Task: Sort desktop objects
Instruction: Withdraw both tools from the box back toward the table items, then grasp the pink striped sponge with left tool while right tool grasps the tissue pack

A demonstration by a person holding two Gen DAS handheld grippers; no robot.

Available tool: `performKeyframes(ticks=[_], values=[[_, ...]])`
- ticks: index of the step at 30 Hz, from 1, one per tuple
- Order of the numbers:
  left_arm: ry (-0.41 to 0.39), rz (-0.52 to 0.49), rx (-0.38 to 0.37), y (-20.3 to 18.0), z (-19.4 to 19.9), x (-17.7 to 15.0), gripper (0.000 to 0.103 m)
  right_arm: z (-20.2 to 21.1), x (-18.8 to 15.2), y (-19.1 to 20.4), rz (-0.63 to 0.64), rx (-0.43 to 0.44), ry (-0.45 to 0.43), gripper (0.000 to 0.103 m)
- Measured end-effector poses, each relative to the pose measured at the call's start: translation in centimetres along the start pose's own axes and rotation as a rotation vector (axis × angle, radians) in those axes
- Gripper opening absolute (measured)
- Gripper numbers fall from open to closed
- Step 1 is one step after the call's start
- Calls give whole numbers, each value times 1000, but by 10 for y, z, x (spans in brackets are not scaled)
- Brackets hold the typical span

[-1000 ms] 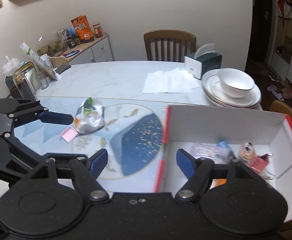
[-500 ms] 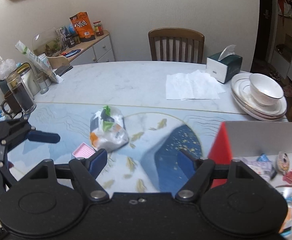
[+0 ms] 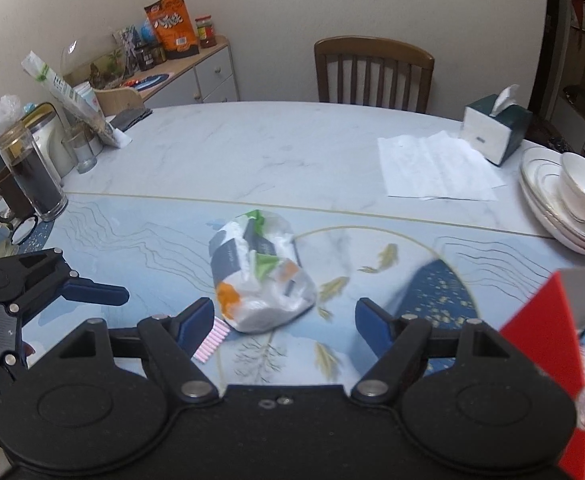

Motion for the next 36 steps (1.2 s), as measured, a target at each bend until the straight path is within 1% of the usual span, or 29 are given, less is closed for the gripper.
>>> performKeyframes(ticks=[7,11,15,21,28,31,36], values=[[16,-3,-21,15,-21,-10,103,-35,11,10,30,-17,48,78],[4,-63,-59,13,-32,-11,103,-54,17,11,57,-22,77,78],[-16,-124,-78,17,-43,-10,103,-73,19,8,75,-34,112,78],[-30,-200,-106,21,-56,-7,103,-91,22,9,84,-26,146,78],[-58,-258,-142,21,-62,-7,102,-110,26,12,113,-11,177,78],[-78,-287,-148,19,-63,-8,102,-120,25,13,138,-6,206,78],[-81,-297,-170,17,-68,-7,98,-131,23,10,140,-15,231,78]])
Point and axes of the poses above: each gripper's, at about its wrist camera, not at the fingertips, and z roughly against the way its jaws point, y to its left, x to its top, the point moved 5 cm from there along -z, roughly the way its jaws point, and after that the axes turned 13 degrees about x, right-handed, at the moved point
